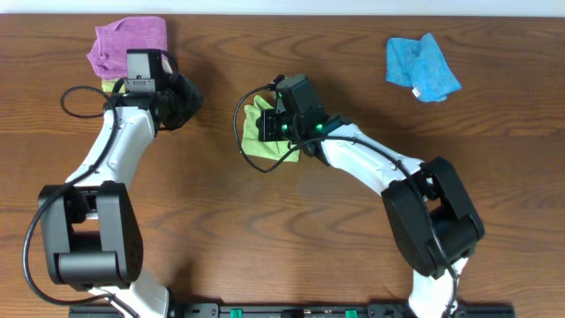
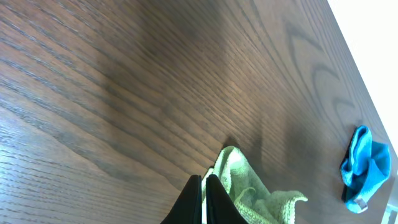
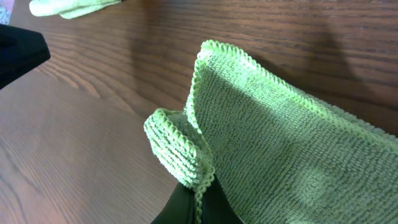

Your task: Fold the cloth

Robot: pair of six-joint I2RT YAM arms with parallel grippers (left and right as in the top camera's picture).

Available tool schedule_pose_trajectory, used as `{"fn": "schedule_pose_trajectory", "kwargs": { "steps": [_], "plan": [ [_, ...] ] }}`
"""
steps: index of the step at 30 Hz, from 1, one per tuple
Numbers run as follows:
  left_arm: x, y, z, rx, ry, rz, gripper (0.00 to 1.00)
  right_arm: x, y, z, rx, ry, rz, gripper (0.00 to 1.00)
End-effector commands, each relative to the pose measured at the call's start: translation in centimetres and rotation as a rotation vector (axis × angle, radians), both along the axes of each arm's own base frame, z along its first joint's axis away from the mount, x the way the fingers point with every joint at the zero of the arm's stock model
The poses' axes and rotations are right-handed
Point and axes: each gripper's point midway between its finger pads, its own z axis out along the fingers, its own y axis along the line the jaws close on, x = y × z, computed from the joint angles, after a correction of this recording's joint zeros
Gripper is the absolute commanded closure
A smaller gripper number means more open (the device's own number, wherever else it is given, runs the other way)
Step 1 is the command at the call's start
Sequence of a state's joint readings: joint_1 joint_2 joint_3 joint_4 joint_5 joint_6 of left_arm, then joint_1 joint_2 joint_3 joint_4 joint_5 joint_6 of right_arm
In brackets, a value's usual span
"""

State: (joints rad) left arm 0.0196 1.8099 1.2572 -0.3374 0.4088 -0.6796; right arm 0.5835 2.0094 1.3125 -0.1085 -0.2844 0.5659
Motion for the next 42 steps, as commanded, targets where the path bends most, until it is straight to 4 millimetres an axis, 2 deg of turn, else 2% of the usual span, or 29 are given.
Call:
{"fn": "schedule_pose_trajectory", "kwargs": {
  "steps": [1, 8, 24, 31, 34, 37, 41, 42],
  "plan": [
    [-0.1, 0.6, 0.9, 0.02, -0.02, 0.008, 0.94, -0.1, 0.7, -0.2, 0.0, -0.005, 0.025, 0.85],
    [0.0, 0.8, 0.9, 0.023, -0.023, 0.01, 0.94, -0.9, 1.8, 0.4, 0.05, 0.004, 0.095, 0.01],
    [0.0, 1.8, 0.9, 0.022, -0.022, 0.033, 0.94, -4.3, 4.8, 1.6, 0.17, 0.075, 0.246, 0.01],
    [0.1, 3.3, 0.9, 0.021, -0.022, 0.064, 0.94, -6.0, 6.4, 1.5, 0.167, 0.08, 0.289, 0.01],
    [0.1, 3.8, 0.9, 0.021, -0.022, 0.077, 0.94, -6.1, 6.3, 1.3, 0.159, 0.088, 0.288, 0.01],
    [0.1, 4.2, 0.9, 0.015, -0.022, 0.083, 0.94, -5.4, 5.7, 1.5, 0.158, 0.083, 0.269, 0.01],
    [0.1, 4.6, 1.3, -0.015, -0.031, 0.075, 0.94, -3.9, 3.7, 3.3, 0.183, 0.048, 0.265, 0.01],
    [0.1, 4.7, 1.6, -0.015, -0.041, 0.071, 0.91, -3.5, 2.8, 3.9, 0.171, 0.022, 0.275, 0.01]
  ]
}}
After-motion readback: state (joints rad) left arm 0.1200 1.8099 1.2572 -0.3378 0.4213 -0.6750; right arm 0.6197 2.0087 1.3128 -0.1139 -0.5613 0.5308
